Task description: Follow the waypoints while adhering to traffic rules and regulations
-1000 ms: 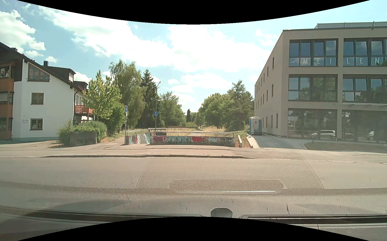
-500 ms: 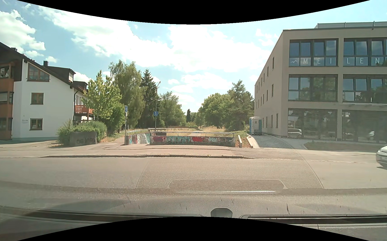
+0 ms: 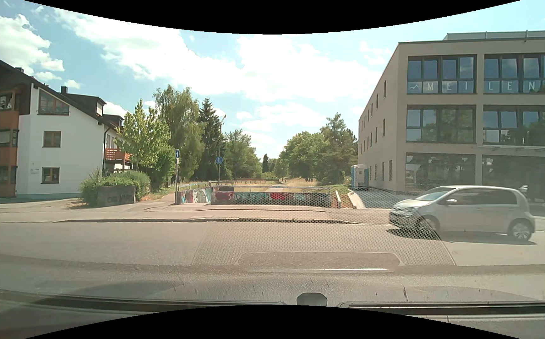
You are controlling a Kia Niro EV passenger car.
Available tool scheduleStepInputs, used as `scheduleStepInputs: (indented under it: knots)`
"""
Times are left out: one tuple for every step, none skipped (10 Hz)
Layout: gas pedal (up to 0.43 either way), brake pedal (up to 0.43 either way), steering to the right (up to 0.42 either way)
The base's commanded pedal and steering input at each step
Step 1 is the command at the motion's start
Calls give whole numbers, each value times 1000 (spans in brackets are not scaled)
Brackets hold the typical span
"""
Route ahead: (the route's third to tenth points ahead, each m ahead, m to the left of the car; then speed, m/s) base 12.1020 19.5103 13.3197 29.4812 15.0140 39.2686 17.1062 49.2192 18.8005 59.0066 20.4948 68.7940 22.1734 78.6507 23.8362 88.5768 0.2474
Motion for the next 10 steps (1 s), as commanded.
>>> scheduleStepInputs:
  knots:
    - [311, 6, -19]
    - [319, 6, -43]
    - [319, 6, -81]
    - [311, 6, -116]
    - [311, 6, -138]
    - [311, 6, -160]
    - [339, 6, -204]
    - [390, 6, -261]
    - [409, 6, -324]
    - [409, 6, -363]
